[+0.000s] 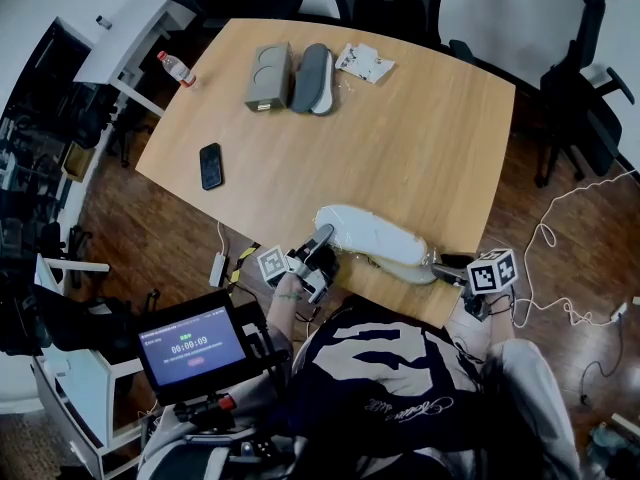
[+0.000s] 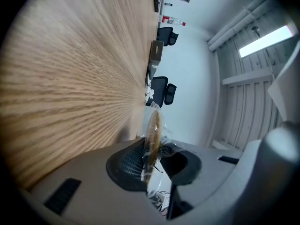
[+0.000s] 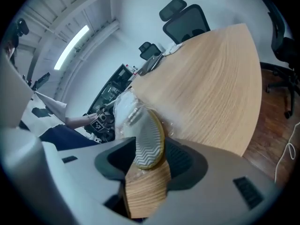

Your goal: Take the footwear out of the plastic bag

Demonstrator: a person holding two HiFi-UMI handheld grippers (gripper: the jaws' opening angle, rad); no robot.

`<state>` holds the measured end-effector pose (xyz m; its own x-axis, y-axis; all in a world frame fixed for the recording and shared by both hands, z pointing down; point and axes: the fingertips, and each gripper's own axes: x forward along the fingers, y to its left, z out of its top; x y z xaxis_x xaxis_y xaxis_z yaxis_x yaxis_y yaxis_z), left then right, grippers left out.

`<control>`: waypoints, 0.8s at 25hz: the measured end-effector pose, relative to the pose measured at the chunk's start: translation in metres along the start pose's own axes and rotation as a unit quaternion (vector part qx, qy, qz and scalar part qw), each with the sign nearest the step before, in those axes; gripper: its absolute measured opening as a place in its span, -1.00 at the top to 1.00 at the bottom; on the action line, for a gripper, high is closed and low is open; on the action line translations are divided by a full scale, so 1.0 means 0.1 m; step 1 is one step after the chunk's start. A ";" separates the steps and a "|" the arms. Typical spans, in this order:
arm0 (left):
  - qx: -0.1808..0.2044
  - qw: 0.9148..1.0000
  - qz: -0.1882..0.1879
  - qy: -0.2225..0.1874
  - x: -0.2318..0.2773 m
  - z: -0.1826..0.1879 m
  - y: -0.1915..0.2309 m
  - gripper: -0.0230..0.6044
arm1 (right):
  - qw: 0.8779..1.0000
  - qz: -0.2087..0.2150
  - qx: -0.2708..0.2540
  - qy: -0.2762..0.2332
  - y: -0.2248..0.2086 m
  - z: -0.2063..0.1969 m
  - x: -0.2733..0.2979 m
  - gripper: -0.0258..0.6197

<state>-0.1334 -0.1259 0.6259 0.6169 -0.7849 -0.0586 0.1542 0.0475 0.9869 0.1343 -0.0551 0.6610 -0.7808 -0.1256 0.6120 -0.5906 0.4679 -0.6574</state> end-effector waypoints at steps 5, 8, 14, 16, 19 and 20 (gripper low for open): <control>0.065 0.997 0.030 0.031 0.11 -0.10 0.03 0.71 | 0.999 0.016 0.017 -0.022 0.03 0.10 -0.01 0.33; 0.073 0.997 0.010 0.009 0.14 -0.02 -0.06 0.69 | 0.988 0.075 0.076 -0.109 0.12 0.30 -0.11 0.33; 0.021 0.997 -0.060 -0.037 0.14 0.07 -0.24 0.70 | 0.935 0.210 0.145 -0.246 0.34 0.65 -0.30 0.47; 0.007 0.996 -0.085 -0.010 0.15 -0.02 -0.27 0.70 | 0.923 0.248 0.147 -0.255 0.52 0.75 -0.29 0.49; 0.015 0.996 -0.084 0.029 0.24 -0.19 -0.26 0.70 | 0.946 0.209 0.116 -0.220 0.56 0.77 -0.11 0.49; 0.017 0.996 -0.080 0.023 0.26 -0.18 -0.25 0.70 | 0.949 0.199 0.117 -0.216 0.54 0.77 -0.07 0.52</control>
<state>-0.1070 -0.1360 0.5972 0.6221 -0.7510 -0.2214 0.2280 -0.0967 0.9688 0.0923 -0.0966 0.5870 -0.9325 -0.3494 0.0912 -0.2212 0.3530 -0.9091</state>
